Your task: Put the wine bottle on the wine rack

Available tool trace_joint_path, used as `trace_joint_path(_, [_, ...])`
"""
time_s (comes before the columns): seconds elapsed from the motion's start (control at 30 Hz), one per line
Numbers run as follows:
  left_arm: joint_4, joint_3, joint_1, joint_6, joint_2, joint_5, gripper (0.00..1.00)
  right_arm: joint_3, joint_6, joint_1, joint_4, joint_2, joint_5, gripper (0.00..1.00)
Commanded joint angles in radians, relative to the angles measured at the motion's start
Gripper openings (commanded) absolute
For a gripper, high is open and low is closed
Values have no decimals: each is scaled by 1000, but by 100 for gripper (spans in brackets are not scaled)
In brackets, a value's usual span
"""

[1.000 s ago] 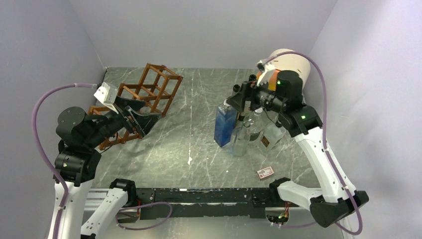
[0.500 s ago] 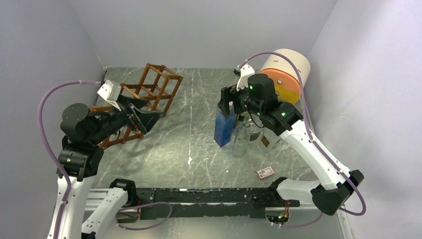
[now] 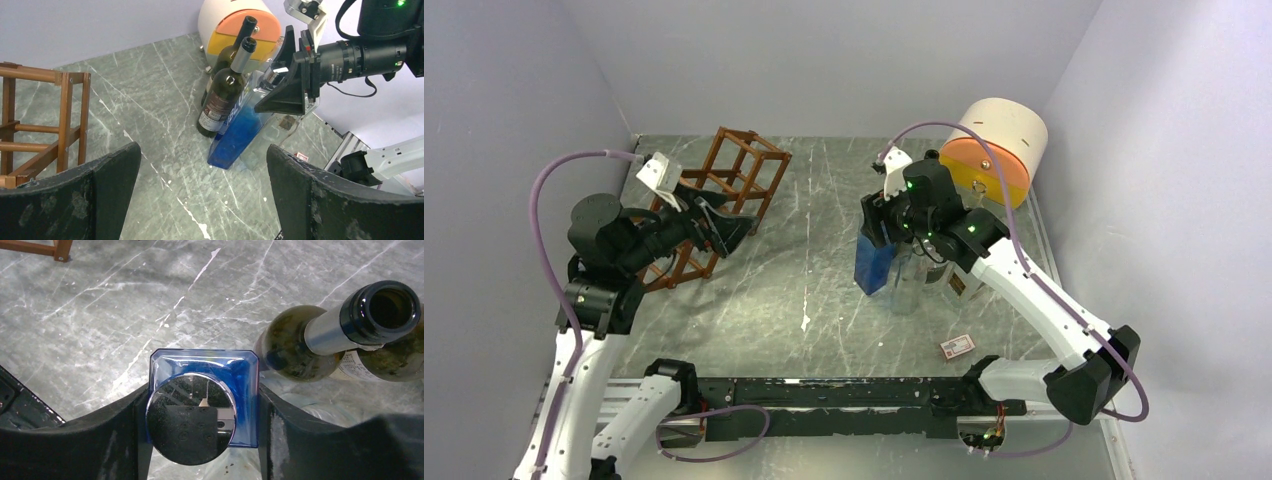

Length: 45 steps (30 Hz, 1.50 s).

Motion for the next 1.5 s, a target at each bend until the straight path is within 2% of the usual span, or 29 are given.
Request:
trace_joint_path(0.0, [94, -23, 12, 29, 15, 28, 100, -19, -46, 8, 58, 1, -28, 50])
trace_joint_path(0.07, [131, -43, 13, 35, 28, 38, 100, -25, -52, 8, 72, -2, -23, 42])
trace_joint_path(0.23, [276, -111, 10, 50, 65, 125, 99, 2, -2, 8, 129, -9, -21, 31])
trace_joint_path(0.33, [362, -164, -6, 50, 78, 150, 100, 4, 84, 8, 215, -23, -41, 29])
trace_joint_path(0.53, [530, -305, -109, 127, 74, 94, 100, -7, 270, 8, 350, -39, -72, 24])
trace_joint_path(0.7, [489, -315, -245, 315, 157, -21, 98, 1, 404, 8, 421, -38, -77, 22])
trace_joint_path(0.8, [422, -304, -320, 505, 229, -137, 99, -39, 490, 8, 520, -64, -73, 17])
trace_joint_path(0.9, [376, -272, -341, 558, 283, -213, 99, -76, 533, 8, 587, -92, -76, 17])
trace_joint_path(1.27, [456, -337, -348, 601, 294, -27, 100, -134, 679, 8, 701, -117, -79, 16])
trace_joint_path(1.47, [489, -322, -350, 563, 335, -32, 99, -153, 735, 8, 737, -116, -113, 16])
